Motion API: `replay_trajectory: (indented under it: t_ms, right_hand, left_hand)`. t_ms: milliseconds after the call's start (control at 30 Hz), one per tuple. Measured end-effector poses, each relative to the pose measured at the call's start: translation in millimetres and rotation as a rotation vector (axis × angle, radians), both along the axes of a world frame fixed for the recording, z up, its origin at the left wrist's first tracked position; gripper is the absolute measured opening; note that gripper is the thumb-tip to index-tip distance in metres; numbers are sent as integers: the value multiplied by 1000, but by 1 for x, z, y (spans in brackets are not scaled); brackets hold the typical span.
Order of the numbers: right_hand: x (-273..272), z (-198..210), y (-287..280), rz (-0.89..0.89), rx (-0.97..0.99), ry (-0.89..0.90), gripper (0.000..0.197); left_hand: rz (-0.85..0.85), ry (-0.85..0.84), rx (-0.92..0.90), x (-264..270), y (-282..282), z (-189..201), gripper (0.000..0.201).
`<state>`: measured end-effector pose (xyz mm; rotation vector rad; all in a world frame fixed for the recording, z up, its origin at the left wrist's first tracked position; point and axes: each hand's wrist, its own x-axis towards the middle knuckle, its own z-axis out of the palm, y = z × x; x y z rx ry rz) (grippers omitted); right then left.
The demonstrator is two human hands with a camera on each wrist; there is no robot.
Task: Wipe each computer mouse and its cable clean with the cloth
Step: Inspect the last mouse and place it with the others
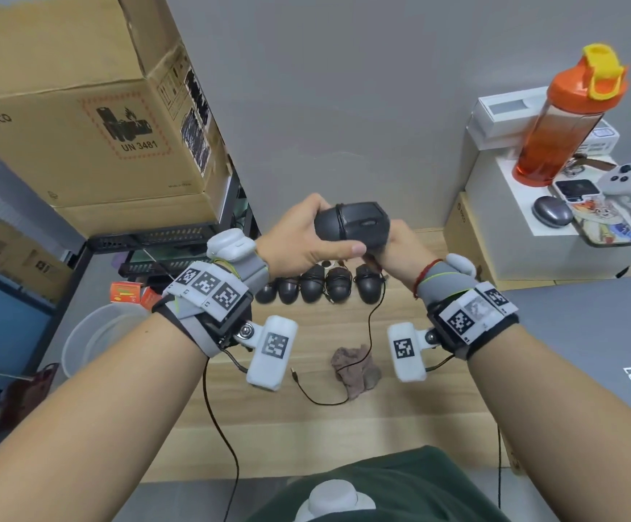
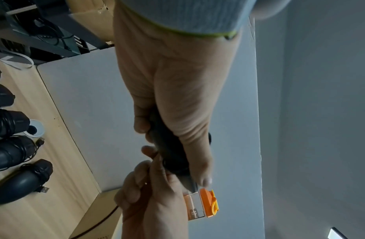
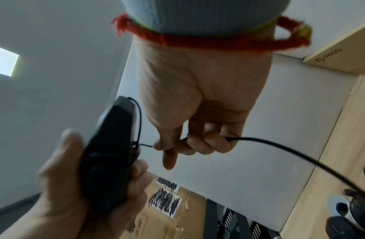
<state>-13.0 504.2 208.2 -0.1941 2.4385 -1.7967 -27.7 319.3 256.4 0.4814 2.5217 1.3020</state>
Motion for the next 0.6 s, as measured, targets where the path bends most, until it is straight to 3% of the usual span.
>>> replay_trajectory:
  t_ms: [100,233,367,600]
  right_hand:
    - [8,-5,-15,90,28,-21,25]
    - [12,2,-19,209,167,-61,24]
    - [8,22,-9,284,173,-36,28]
    - [-1,47,3,212,4,25,30]
  left_hand:
    - [192,53,29,-9,-1,-2,58]
    - [249,64,-170,-19,-12,-9,66]
    - [157,50,-347,-22,-23,-13,71]
    - [-105,-17,-566,-13,-19,-13,76]
